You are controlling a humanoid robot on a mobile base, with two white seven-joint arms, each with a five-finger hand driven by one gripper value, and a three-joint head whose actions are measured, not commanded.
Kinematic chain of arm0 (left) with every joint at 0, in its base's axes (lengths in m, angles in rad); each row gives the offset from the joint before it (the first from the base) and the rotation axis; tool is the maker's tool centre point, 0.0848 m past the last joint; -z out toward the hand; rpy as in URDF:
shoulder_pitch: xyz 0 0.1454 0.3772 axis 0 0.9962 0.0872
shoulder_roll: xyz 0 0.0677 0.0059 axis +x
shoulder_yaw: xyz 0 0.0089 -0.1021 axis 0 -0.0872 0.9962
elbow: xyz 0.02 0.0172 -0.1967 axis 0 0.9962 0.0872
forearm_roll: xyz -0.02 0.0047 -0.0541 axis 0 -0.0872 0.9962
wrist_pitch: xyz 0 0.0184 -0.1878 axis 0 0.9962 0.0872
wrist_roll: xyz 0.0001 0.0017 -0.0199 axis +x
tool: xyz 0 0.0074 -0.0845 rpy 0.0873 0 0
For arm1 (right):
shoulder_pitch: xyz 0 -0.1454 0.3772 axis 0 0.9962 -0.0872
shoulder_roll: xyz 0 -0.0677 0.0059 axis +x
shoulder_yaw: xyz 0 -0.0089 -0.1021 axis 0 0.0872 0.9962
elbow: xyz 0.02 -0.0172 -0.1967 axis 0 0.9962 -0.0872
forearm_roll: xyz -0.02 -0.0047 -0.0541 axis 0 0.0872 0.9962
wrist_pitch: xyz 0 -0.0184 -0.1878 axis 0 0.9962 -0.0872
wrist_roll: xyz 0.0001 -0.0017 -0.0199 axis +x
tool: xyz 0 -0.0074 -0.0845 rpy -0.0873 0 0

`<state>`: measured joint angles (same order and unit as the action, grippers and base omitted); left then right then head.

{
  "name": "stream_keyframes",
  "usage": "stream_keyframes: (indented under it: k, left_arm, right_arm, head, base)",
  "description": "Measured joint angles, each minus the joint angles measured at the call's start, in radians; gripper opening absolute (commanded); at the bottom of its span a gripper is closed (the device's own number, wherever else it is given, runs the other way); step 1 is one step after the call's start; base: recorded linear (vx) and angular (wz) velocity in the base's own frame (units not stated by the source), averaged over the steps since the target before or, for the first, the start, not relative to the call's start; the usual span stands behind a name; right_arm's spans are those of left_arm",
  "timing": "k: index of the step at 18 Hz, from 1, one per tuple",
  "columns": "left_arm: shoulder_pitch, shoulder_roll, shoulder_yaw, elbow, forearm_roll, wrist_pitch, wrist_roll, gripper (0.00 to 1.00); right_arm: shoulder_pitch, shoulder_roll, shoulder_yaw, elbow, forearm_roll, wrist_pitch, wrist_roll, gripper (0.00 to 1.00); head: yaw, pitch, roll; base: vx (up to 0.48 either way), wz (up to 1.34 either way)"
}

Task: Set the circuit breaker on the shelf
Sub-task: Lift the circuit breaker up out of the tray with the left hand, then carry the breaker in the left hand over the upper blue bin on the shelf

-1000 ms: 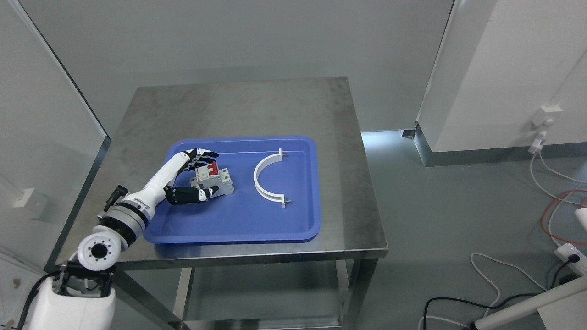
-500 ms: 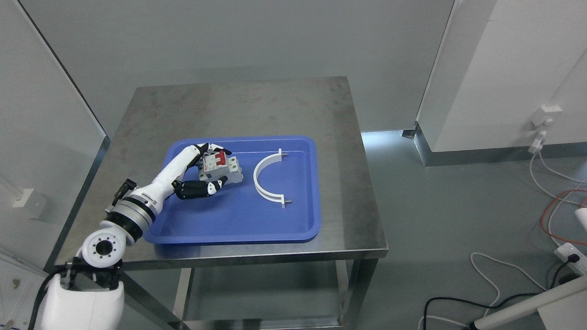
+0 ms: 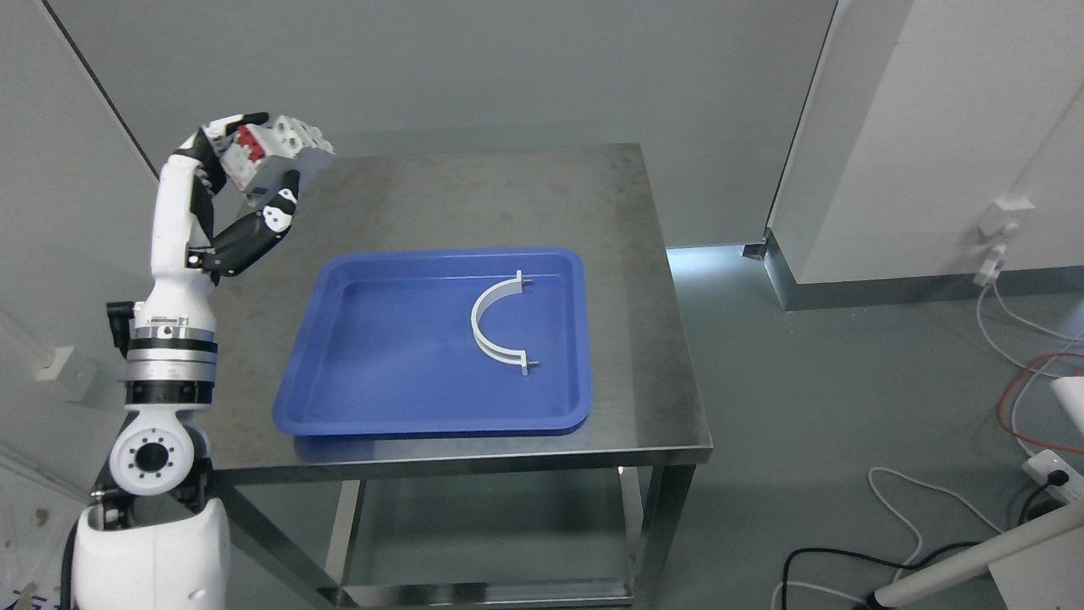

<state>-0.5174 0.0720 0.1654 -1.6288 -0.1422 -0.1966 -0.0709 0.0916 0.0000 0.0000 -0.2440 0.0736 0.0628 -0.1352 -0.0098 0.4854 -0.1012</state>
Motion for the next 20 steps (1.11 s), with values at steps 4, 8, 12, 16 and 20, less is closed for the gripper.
stream_keyframes:
  k: [4, 8, 12, 16, 20]
  left_arm:
    - [0.046, -0.023, 0.023, -0.003, 0.048, -0.059, 0.043, 0.09]
    - [0.074, -0.039, 0.04, -0.006, 0.074, -0.067, 0.054, 0.09]
    - [0.088, -0.05, 0.052, -0.009, 0.109, -0.068, 0.055, 0.09]
    - [0.104, -0.057, 0.062, -0.019, 0.128, -0.072, 0.056, 0.09]
    - [0.118, -0.062, 0.068, -0.028, 0.136, -0.088, 0.052, 0.09]
  right_arm:
    - [0.0, 0.0, 0.0, 0.0, 0.0, 0.0, 0.0, 1.0]
    - [0.001, 0.0, 0.0, 0.0, 0.0, 0.0, 0.003, 1.0]
    - [0.001, 0.0, 0.0, 0.0, 0.0, 0.0, 0.003, 1.0]
    - [0.001, 0.0, 0.0, 0.0, 0.0, 0.0, 0.001, 1.0]
    - [0.001, 0.0, 0.0, 0.0, 0.0, 0.0, 0.001, 1.0]
  head:
    - [0.0, 0.0, 0.0]
    - [0.0, 0.0, 0.0]
    - [0.0, 0.0, 0.0]
    - [0.0, 0.0, 0.0]
    - [0.0, 0.0, 0.0]
  base:
    - [-0.218, -0.01]
    - [-0.427, -0.18]
    - [-0.469, -0.06]
    - [-0.462, 0.1]
    - [-0.501, 0.23]
